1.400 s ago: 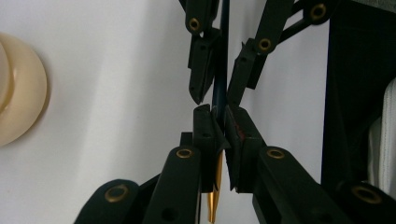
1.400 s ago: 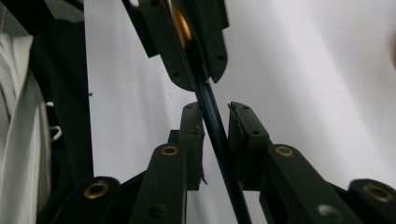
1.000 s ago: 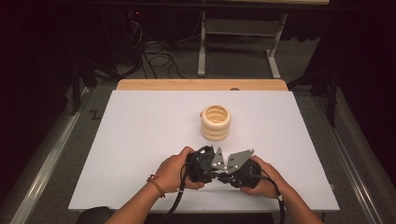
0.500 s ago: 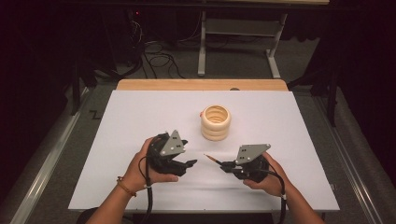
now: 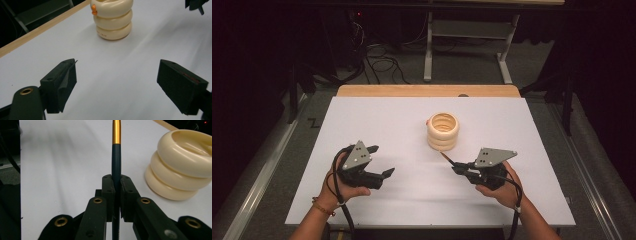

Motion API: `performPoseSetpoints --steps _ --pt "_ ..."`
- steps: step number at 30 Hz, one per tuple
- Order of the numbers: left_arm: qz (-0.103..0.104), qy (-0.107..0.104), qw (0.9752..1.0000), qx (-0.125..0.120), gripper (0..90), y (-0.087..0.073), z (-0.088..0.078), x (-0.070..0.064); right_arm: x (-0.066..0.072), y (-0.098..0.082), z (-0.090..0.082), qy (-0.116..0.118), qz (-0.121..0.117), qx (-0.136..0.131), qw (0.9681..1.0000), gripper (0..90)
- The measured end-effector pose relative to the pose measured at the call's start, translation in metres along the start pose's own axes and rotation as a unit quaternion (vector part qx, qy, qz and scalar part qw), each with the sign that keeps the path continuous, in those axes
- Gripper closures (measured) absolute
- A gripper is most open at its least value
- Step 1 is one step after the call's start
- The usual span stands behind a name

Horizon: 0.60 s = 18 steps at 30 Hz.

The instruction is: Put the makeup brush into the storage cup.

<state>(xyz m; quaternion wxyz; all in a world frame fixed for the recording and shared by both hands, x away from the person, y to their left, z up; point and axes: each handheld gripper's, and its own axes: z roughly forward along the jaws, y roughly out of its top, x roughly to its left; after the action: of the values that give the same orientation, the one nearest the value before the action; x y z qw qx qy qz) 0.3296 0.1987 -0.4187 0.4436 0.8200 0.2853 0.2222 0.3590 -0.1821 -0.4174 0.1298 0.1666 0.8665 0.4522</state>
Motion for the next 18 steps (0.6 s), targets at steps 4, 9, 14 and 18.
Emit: performPoseSetpoints --steps 4,9,14,18 --pt "-0.004 0.002 1.0 0.005 17.3 -0.015 -0.002 0.003 -0.003 -0.001 -0.002 -0.01 0.009 -0.01 0.9999 85.1" --pt "-0.004 0.003 0.9997 0.026 17.5 -0.031 -0.002 0.001 -0.007 -0.002 -0.003 -0.023 0.021 -0.019 0.9993 85.1" --pt "-0.023 0.009 0.9992 0.033 16.9 -0.048 -0.003 0.001 -0.011 -0.003 -0.006 -0.036 0.038 -0.034 0.9981 85.0" --pt "-0.039 0.015 0.9987 0.029 16.9 -0.059 -0.004 0.003 -0.014 -0.002 -0.007 -0.04 0.037 -0.039 0.9978 85.1"
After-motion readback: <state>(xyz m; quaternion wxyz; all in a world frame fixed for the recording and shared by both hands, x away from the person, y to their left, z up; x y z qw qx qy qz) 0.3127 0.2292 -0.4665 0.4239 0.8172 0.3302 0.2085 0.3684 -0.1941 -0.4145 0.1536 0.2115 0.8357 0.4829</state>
